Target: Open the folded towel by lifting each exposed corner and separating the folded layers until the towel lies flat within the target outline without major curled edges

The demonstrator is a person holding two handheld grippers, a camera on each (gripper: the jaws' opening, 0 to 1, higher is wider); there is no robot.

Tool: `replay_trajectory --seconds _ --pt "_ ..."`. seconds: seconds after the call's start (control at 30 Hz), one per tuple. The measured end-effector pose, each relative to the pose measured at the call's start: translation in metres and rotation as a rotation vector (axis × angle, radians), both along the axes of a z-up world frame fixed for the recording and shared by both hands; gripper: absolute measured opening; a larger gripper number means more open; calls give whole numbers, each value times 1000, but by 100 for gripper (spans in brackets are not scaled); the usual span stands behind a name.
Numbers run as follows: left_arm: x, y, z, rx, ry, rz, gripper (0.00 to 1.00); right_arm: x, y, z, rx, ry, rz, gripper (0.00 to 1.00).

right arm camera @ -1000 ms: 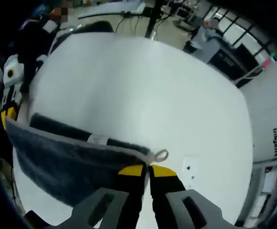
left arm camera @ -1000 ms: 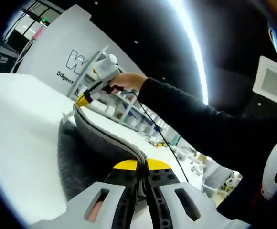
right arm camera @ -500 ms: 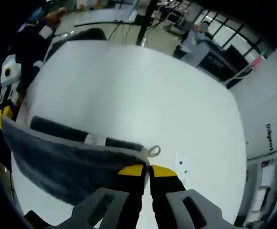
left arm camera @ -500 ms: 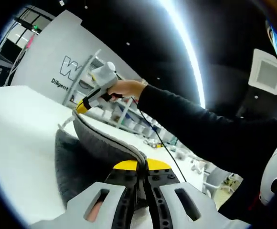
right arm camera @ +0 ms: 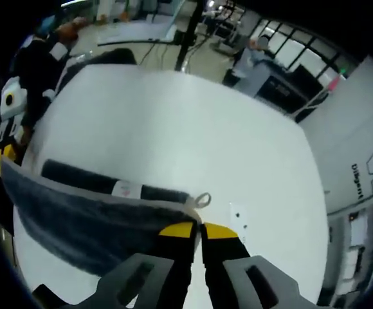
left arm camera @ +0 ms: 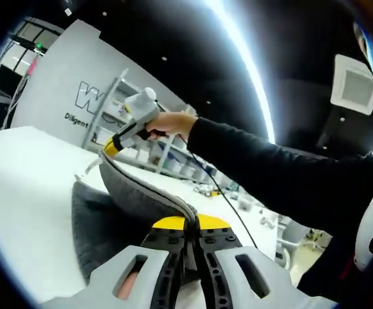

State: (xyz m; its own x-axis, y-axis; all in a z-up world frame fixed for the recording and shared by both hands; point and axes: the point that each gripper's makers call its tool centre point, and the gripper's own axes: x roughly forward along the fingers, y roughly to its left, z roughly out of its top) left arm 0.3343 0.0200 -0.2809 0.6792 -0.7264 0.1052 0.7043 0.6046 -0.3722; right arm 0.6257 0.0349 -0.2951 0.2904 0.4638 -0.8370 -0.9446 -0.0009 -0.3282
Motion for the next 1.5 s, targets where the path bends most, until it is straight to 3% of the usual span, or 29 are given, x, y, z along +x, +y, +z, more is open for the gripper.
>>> replay_trajectory --seconds 0.5,0.73,0.97,1.5 --pt "-5 -17 6 49 -44 -27 3 -7 -22 14 48 -34 -22 0" --pt "-3 -26 18 55 -70 -26 3 -2 -30 24 89 -87 -54 0" --pt "-1 -35 18 72 -85 -21 3 -1 -38 23 119 -124 -78 0" --pt "-8 -78 17 104 -116 -72 3 -6 -75 30 129 -177 -109 0"
